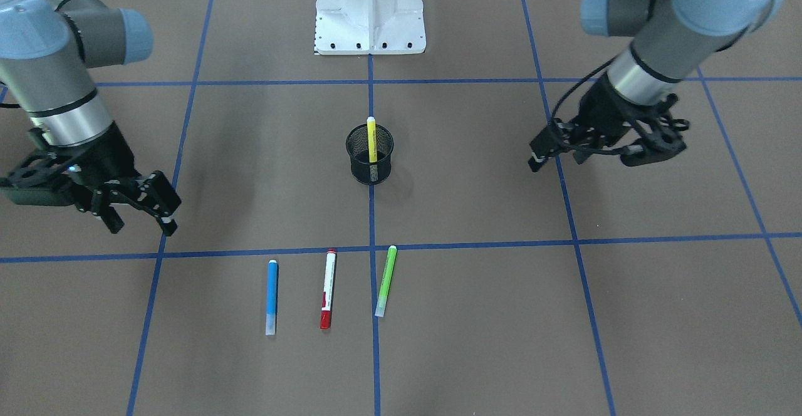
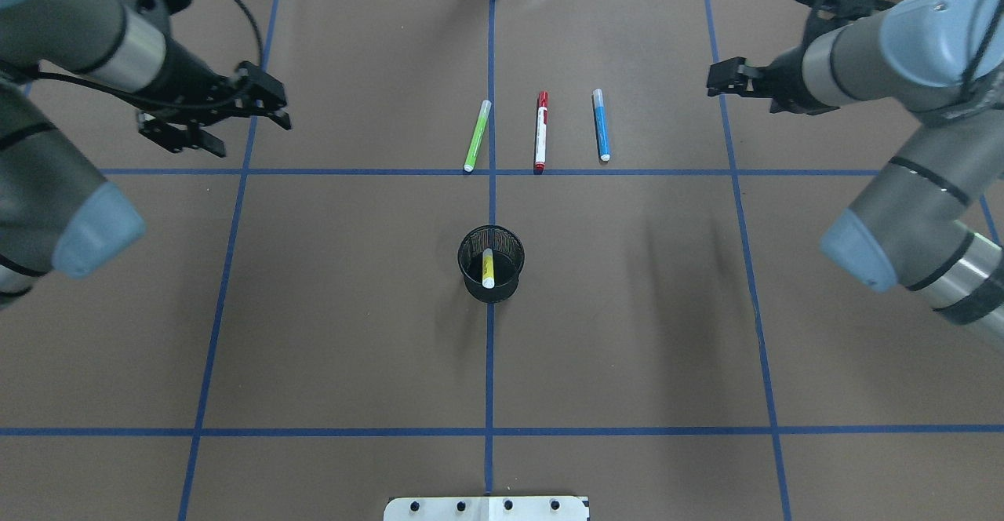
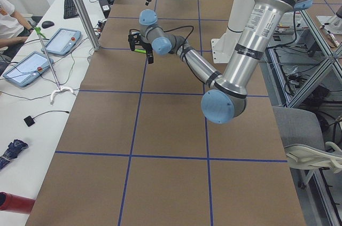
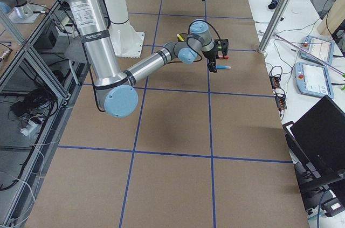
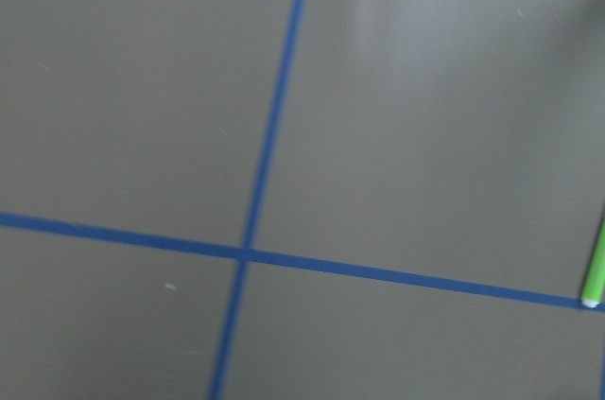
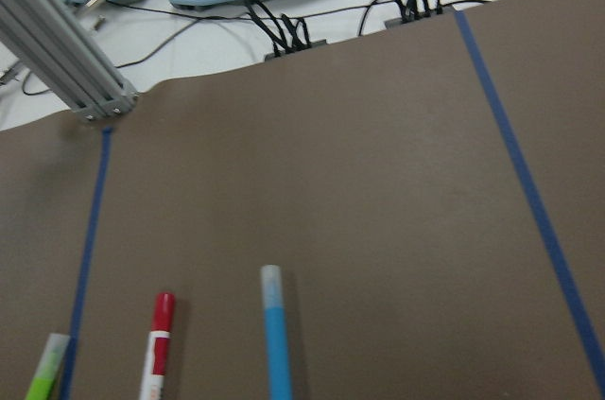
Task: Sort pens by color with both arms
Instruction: 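Open and withdraw the right gripper while the left arm reaches toward the cup, then position the left gripper above the yellow marker in the cup, then lower the left gripper and grasp the yellow marker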
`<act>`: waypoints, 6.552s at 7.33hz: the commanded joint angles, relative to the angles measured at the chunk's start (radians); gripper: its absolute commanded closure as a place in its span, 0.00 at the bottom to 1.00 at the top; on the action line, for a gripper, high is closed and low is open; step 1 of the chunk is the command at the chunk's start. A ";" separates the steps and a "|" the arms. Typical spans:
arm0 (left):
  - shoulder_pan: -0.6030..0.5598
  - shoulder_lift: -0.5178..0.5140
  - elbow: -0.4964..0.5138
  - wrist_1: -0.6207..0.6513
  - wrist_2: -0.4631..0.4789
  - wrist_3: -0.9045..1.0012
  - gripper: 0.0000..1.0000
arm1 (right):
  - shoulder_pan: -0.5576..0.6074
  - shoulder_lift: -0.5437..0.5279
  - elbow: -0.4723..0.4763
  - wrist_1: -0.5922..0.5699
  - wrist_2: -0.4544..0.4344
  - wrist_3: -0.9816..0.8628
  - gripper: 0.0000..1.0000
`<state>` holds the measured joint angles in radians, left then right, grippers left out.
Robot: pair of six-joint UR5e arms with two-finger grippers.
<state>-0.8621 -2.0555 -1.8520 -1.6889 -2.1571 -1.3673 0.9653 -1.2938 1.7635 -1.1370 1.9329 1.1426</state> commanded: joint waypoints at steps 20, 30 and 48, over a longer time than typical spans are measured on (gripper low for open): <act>0.500 -0.364 0.169 0.213 0.620 0.065 0.18 | 0.095 -0.117 -0.064 0.085 0.104 -0.144 0.01; 0.506 -0.351 0.166 0.215 0.600 0.007 0.50 | 0.095 -0.121 -0.061 0.092 0.104 -0.142 0.00; 0.448 -0.353 -0.053 0.368 0.540 -0.013 1.00 | 0.095 -0.122 -0.061 0.092 0.095 -0.136 0.00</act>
<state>-0.3946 -2.4087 -1.8375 -1.3774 -1.6162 -1.3818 1.0600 -1.4158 1.7020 -1.0446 2.0280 1.0050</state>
